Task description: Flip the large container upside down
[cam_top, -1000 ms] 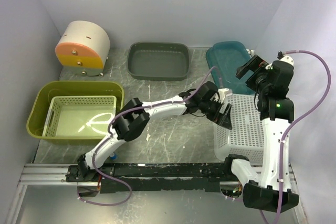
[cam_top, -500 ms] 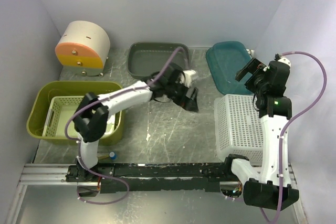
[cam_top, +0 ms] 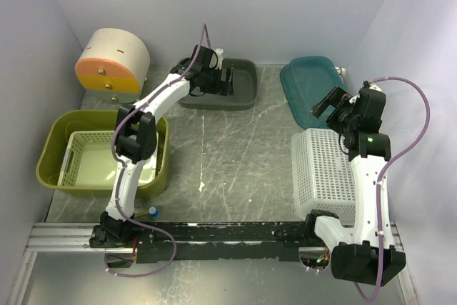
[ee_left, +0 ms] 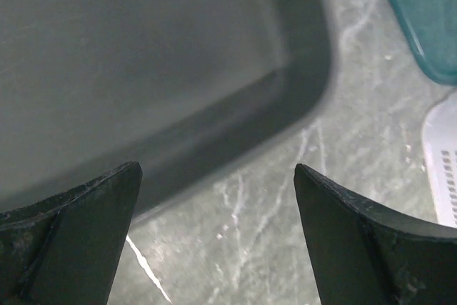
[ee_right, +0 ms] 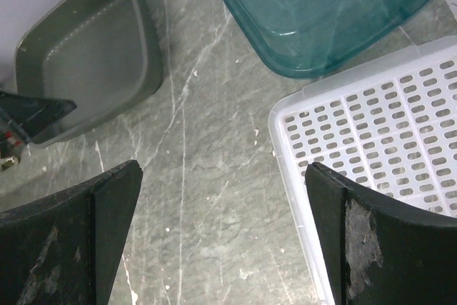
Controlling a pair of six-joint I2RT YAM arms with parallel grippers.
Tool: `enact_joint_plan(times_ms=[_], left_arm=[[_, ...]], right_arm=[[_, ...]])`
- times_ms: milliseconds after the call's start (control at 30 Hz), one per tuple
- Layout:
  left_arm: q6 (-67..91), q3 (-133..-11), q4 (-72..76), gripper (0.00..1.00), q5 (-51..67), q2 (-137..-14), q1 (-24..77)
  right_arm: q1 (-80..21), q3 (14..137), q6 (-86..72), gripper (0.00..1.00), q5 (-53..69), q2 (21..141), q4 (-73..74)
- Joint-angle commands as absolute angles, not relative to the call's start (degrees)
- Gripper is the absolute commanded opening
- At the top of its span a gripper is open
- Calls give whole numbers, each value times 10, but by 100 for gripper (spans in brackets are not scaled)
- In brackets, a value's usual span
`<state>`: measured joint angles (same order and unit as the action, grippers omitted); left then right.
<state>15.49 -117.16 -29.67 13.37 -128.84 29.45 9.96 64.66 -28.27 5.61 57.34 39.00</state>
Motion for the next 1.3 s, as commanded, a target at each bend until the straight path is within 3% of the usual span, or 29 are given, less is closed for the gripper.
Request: enact_joint_plan(times_ms=[0, 133, 333, 433, 733, 1067, 1200, 1267], left_arm=[[177, -1224, -320, 100, 145, -1351, 269], [170, -1217, -355, 97, 197, -1377, 287], [189, -1052, -289, 96, 253, -1264, 370], [189, -1037, -297, 97, 259, -1237, 420], [111, -1079, -392, 100, 110, -1199, 494], [144, -973, -283, 100, -30, -1184, 578], [174, -1009, -313, 92, -72, -1243, 594], [178, -1021, -321, 81, -92, -1260, 606]], right_arm=[[103, 629, -284, 100, 71, 548, 391], [103, 617, -282, 100, 70, 542, 397], [102, 604, -286, 100, 79, 545, 381], [102, 603, -289, 100, 86, 554, 372], [103, 588, -288, 100, 86, 544, 368], [103, 577, -288, 100, 85, 542, 362], [102, 579, -288, 100, 88, 544, 361], [103, 581, -284, 100, 86, 543, 365]])
